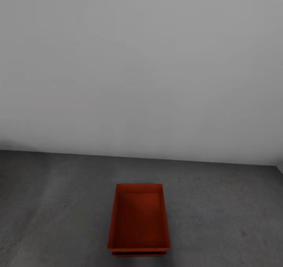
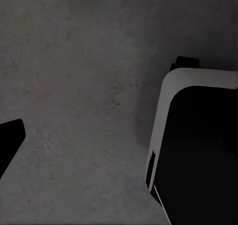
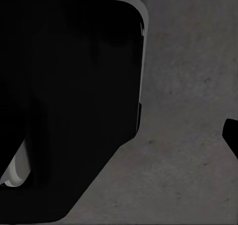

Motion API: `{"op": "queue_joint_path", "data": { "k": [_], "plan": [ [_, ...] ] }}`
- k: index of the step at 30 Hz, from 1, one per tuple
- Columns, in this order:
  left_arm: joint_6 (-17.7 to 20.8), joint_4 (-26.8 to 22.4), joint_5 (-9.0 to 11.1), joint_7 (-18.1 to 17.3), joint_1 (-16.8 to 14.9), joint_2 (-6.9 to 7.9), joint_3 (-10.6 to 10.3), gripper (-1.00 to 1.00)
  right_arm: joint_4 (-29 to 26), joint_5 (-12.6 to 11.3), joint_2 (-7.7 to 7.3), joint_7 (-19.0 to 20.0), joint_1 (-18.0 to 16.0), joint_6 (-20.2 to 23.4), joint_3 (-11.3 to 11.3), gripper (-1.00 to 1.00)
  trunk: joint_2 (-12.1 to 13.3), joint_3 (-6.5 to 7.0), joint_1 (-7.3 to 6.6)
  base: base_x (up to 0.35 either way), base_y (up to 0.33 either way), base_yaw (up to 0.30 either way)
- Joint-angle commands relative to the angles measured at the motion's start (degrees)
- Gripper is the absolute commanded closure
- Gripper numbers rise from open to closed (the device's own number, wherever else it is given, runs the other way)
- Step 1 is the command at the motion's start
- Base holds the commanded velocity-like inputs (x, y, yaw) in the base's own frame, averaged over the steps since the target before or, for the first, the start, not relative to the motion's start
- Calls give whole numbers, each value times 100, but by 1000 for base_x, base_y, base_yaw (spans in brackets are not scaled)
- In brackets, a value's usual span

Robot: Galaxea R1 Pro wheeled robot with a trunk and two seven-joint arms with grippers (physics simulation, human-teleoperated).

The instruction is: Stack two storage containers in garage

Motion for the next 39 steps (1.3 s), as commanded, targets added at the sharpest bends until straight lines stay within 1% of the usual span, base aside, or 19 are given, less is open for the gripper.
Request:
{"op": "queue_joint_path", "data": {
  "k": [1,11,18,27,39],
  "plan": [
    [-23,6,57,3,-4,0,-17,-100,18,-58,-3,14,-7,-38,50,-100,-7,2,2,0,0,0],
    [-23,6,57,3,-2,0,-17,-100,18,-56,-16,29,-7,-34,51,-100,-7,96,2,0,0,0],
    [-23,6,57,3,-4,0,-17,-100,18,-72,-33,176,-7,-34,47,-100,-7,162,2,0,0,0],
    [-23,6,57,3,-3,0,-17,-100,18,-81,-36,202,-7,-39,48,-100,-7,246,2,0,0,0],
    [-23,6,57,3,-4,0,-17,-100,18,-82,6,163,-7,-92,51,-100,-7,359,2,0,0,0]
  ]
}}
